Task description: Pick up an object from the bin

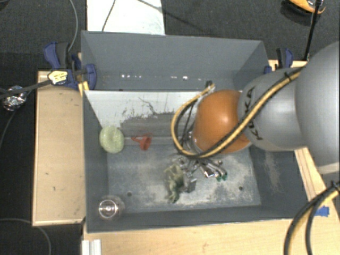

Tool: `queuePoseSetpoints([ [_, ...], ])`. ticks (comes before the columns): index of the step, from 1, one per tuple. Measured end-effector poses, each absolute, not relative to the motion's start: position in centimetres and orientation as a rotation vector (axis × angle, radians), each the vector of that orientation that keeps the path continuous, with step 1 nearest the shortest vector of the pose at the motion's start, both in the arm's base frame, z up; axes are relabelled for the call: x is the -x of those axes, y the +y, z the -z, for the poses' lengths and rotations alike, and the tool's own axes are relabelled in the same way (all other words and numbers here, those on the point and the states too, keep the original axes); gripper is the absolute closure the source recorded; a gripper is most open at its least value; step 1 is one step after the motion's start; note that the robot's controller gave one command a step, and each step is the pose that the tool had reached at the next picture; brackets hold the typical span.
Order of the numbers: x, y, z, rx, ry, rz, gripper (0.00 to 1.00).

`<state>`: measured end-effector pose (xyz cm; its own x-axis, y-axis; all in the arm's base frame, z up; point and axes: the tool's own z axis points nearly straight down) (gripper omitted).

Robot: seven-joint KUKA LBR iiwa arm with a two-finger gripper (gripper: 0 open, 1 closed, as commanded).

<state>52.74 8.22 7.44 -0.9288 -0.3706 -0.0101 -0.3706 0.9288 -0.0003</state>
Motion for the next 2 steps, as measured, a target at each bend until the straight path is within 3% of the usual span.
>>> queuePoseSetpoints([
  [2,-51.78,8.62,-7.18,0.69,3.057,-0.002,1.0],
])
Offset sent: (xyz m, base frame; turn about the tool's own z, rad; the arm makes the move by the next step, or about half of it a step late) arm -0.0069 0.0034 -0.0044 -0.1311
